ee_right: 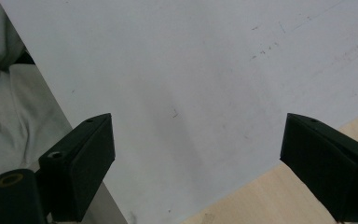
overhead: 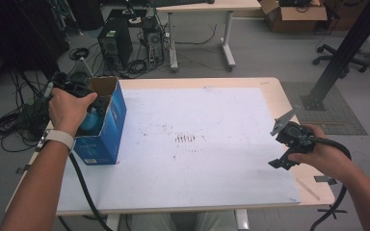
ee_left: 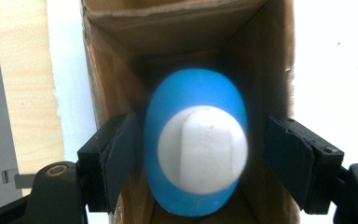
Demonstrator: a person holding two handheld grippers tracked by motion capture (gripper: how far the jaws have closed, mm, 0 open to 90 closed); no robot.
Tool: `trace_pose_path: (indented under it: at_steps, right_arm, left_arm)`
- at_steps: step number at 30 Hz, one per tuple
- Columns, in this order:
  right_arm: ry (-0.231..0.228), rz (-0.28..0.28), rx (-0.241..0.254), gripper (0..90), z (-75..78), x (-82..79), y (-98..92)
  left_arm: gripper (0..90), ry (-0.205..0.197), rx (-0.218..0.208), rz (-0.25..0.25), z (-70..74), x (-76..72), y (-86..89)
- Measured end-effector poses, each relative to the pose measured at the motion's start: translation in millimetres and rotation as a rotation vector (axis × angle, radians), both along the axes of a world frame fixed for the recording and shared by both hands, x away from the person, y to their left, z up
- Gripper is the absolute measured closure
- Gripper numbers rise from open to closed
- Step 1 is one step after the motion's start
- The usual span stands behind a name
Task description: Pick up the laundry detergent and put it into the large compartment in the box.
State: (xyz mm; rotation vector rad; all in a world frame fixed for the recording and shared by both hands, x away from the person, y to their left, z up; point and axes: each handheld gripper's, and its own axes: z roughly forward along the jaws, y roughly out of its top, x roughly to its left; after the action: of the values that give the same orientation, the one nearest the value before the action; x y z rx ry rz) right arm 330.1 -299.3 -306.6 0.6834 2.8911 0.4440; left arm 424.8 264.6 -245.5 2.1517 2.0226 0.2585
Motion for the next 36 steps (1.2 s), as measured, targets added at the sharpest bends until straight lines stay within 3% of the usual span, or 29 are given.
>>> trace_pose_path:
  at_steps: [15,24,30,36]
  right_arm:
    - [-0.009,0.0,0.002,9.9,2.6,-3.2,-1.2]
    - [-0.009,0.003,-0.002,9.9,3.1,-4.3,0.9]
    - [-0.013,0.008,-0.001,9.9,4.6,-5.1,2.6]
    - [-0.012,0.006,-0.002,9.9,5.3,-6.7,3.3]
  left_arm:
    - [25.7,-0.066,-0.006,-0.071,39.5,-9.8,-9.4]
    - [22.8,-0.089,-0.036,-0.217,61.2,-21.3,-35.8]
    - [21.9,-0.095,-0.033,-0.314,66.6,-28.8,-58.9]
    - [22.4,-0.108,-0.024,-0.378,72.5,-35.1,-76.6]
